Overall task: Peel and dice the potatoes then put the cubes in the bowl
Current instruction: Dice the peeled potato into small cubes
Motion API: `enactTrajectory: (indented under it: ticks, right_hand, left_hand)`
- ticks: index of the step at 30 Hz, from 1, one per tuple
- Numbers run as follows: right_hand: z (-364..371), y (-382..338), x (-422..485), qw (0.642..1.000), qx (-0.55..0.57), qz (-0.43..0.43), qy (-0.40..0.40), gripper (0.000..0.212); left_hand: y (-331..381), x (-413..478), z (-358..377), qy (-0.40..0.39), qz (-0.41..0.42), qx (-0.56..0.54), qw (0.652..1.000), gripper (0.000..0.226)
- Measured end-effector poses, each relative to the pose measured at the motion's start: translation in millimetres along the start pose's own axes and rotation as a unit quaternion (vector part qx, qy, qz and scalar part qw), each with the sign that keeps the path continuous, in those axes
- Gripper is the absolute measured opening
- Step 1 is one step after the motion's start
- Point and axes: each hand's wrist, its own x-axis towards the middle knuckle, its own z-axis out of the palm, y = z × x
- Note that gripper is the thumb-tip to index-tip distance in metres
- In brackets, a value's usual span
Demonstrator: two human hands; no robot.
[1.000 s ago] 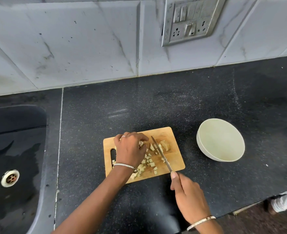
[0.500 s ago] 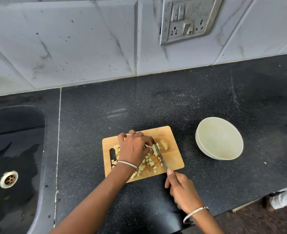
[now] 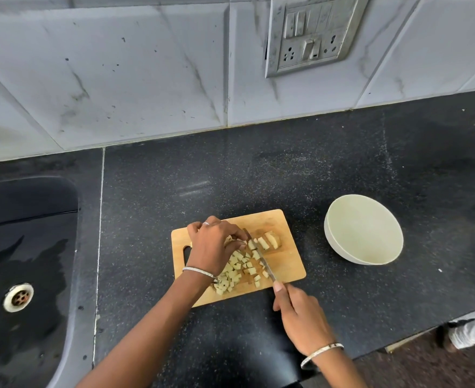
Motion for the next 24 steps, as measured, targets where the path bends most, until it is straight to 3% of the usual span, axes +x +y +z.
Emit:
enactTrajectory:
  ticks: [6,12,19,24]
  right_hand:
    - [-3.9,1.1,-5.3,0.998,0.016,0.001,0.052,0.049]
    - [-9.4,9.3,-0.2,0.994,-0.085,0.017,0.064,0.048]
    - [-3.4,3.7,-1.1,0.992,0.114,0.061,-0.007,0.054]
    - [-8.7,10.1,-3.3,0.990,0.131,0.057,0.022,0.053]
  left_hand:
    - [-1.6,-2.1,-1.7,0.007,-0.003,-0.007,1.000,0.011]
    - [7.8,-0.7,-3.0,0.027,0.011,0.040,0.999,0.009]
    - [20.3,7.2,4.0,-0.030,0.016,0.092,0.995,0.025]
    - [24.4,12.4,8.4,-0.059,0.027,0.103,0.993,0.027]
